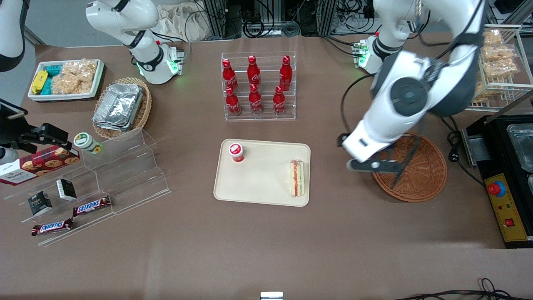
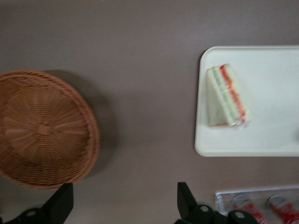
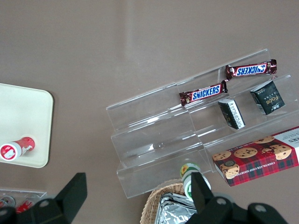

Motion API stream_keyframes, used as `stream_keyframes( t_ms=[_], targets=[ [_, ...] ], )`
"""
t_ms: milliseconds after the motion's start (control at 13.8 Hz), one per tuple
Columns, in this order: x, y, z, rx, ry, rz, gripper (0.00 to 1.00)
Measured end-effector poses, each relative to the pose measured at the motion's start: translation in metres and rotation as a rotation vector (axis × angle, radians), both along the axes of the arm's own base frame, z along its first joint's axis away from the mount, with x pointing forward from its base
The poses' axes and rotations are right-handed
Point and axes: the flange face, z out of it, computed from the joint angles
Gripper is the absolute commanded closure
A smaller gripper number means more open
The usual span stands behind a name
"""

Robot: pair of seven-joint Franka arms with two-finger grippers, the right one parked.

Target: Place sandwich from basket to tray

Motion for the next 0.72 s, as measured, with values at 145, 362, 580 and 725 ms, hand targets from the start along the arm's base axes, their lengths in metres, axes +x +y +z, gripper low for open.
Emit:
stream_keyframes(
  t_ms=[145, 362, 580, 725],
  targets=[
    [-0.01, 0.061, 0.016, -0.008, -0.007, -0.052, 0.0],
    [-0.011, 0.13, 0.028, -0.012, 0.005, -0.136, 0.0],
    [-0.004, 0.158, 0.041, -0.006, -0.002, -0.186, 0.0],
    [0.004, 0.157, 0.055, 0.003, 0.0, -0.189, 0.0]
  ],
)
